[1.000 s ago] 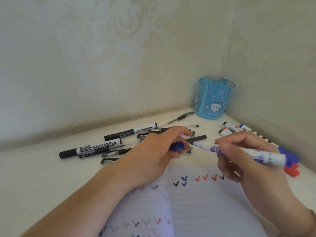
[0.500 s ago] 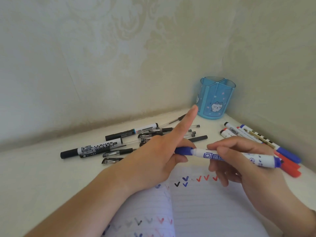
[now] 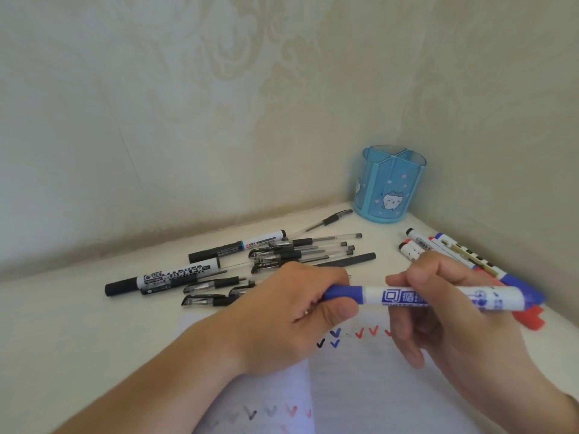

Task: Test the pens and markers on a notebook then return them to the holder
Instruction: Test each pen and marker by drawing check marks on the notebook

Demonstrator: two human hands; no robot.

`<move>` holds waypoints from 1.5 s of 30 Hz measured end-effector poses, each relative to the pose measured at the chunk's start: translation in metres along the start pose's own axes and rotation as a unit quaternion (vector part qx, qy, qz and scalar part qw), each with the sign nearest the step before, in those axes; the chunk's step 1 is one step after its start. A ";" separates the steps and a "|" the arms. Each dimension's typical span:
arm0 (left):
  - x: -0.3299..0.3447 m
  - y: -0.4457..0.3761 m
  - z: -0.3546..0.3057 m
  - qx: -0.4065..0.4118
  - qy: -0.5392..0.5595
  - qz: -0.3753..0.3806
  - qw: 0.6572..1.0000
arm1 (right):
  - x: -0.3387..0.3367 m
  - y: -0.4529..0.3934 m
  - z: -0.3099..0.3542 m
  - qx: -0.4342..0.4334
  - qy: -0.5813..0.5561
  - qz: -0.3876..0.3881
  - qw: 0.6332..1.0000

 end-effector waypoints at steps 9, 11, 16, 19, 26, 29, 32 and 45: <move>0.002 0.003 -0.011 -0.008 0.103 0.009 0.995 | 0.012 0.003 0.007 -0.047 -0.052 0.013 0.997; 0.005 0.004 -0.007 -0.018 0.096 0.018 0.995 | 0.011 0.003 0.005 -0.043 -0.041 0.008 0.998; 0.004 -0.001 0.001 -0.021 0.037 0.013 0.999 | 0.010 0.001 0.011 -0.042 0.018 0.021 0.999; 0.003 -0.006 0.009 -0.031 -0.011 0.000 0.999 | 0.011 -0.001 0.016 -0.060 0.020 0.047 0.997; -0.008 -0.001 0.040 -0.119 -0.160 -0.025 0.980 | -0.079 -0.009 0.053 -0.079 0.425 -0.197 0.880; -0.024 -0.001 0.053 -0.128 -0.228 -0.091 0.961 | -0.121 -0.013 0.051 0.018 0.579 -0.251 0.775; -0.046 0.007 0.071 -0.195 -0.295 -0.170 0.920 | -0.143 -0.016 0.036 0.071 0.636 -0.266 0.721; -0.110 0.041 0.108 -0.366 -0.371 -0.183 0.834 | -0.153 -0.027 0.014 0.050 0.713 -0.257 0.651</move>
Point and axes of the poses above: each hand's wrist, its own y-axis away from the middle knuckle, its own x-axis out of the palm, z = x × y, the point moved 9 cm from there along -y, towards the middle knuckle, and after that the axes turned 1 degree about x, right-handed, at the moved point
